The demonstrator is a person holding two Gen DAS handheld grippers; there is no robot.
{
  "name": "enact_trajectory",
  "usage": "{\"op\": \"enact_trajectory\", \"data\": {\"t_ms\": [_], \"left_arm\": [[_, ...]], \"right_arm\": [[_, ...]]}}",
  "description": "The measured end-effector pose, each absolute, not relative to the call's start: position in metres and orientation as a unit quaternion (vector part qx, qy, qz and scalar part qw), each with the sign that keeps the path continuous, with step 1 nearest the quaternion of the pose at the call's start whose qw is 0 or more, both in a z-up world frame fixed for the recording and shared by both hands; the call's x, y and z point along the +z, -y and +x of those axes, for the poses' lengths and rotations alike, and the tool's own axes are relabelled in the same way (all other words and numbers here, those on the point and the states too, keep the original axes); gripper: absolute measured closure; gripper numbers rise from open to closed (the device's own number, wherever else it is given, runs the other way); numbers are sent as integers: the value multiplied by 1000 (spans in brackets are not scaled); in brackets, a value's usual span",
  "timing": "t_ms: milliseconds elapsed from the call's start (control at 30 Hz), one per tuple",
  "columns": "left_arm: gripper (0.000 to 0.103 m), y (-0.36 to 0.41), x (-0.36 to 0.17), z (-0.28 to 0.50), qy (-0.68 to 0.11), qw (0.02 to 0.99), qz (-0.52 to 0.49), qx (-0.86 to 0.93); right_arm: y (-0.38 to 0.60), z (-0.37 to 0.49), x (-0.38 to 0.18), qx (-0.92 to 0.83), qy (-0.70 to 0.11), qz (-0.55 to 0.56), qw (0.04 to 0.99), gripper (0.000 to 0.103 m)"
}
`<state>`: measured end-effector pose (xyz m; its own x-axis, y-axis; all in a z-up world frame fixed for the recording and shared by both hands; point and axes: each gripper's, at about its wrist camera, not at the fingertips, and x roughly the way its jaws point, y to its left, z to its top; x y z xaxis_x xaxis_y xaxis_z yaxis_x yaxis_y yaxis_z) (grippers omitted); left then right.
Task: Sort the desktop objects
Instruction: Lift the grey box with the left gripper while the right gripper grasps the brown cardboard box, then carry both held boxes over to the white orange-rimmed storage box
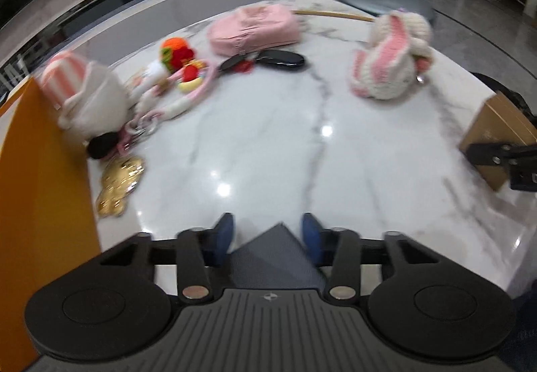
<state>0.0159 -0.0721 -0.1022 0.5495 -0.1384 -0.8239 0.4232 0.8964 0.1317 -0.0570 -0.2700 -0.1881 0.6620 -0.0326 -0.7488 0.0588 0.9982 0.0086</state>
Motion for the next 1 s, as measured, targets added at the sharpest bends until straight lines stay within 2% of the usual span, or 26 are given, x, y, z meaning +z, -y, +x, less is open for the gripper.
{"op": "enact_trajectory", "data": {"t_ms": [67,133,200,300,400,600,767,833,1000], "left_arm": [[59,76,-102,14,-442,863,177,-169],[42,77,-97,12,-434,863,192,-174],[11,79,-86,8,-420,864,215,-178],[9,73,-70,3,-422,862,229,-166],[7,56,-69,8,-478,855,163,-120],[7,54,-71,9,-506,851,109,-92],[6,46,-90,21,-578,812,24,-81],[6,44,-100,25,-600,797,11,-74],[4,51,-103,25,-595,799,43,-74]], "right_arm": [[270,-57,-187,-26,-409,17,912,55],[271,-58,-186,-26,-407,20,913,55],[271,-58,-184,-24,-404,23,914,55],[271,-60,-181,-19,-400,27,916,55],[269,-61,-180,-16,-400,29,916,54],[266,-60,-176,-12,-393,32,919,54],[264,-61,-173,-7,-389,35,920,54],[263,-61,-171,-4,-388,36,921,54],[261,-65,-164,6,-376,37,926,52]]}}
